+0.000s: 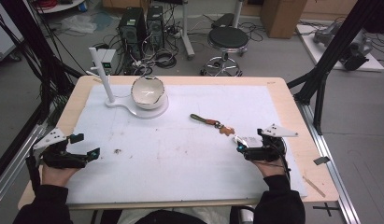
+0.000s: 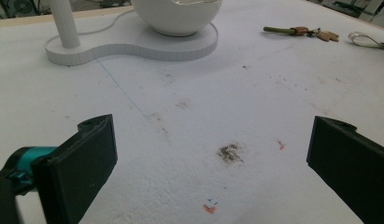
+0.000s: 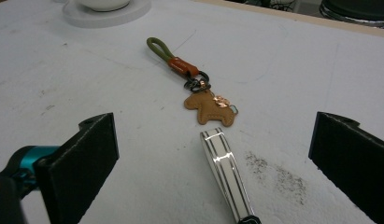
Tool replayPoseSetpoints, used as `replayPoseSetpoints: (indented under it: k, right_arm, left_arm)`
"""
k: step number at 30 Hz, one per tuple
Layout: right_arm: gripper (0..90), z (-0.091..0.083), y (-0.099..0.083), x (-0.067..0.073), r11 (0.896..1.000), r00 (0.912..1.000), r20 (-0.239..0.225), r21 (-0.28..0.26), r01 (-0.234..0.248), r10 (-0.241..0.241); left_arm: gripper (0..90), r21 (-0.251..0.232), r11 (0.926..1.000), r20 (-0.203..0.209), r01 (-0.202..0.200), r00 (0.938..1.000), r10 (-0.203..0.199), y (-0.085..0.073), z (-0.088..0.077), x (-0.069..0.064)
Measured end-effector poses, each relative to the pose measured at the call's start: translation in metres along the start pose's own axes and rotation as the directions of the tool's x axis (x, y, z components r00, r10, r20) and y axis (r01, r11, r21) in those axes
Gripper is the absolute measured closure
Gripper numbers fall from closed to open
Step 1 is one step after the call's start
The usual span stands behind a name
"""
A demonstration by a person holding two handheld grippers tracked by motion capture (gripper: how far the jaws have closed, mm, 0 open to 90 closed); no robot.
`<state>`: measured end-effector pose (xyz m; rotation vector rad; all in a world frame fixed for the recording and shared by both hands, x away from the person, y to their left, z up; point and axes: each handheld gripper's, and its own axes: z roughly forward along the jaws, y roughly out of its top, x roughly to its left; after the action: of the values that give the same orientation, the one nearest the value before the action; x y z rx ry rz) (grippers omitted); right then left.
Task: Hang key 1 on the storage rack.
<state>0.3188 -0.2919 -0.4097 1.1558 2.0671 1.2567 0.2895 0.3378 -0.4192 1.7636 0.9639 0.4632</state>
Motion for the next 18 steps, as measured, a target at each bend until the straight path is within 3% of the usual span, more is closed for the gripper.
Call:
replayPoseSetpoints:
  k: [11, 18]
  right_arm:
    - [0.7, -0.0019, -0.0007, -0.0011, 1.0, 0.9997, -0.023, 0.004, -0.007, 0.007]
    - [0.7, 0.0001, -0.0007, -0.002, 1.0, 0.9999, -0.015, 0.01, -0.004, 0.004]
  left_arm:
    - [2.2, 0.01, 0.9999, -0.002, -0.003, 1.0, 0.003, 0.0002, 0.001, -0.0001]
    - [2.2, 0.013, 0.9999, 0.003, -0.003, 1.0, 0.003, 0.0, 0.0034, 0.0001]
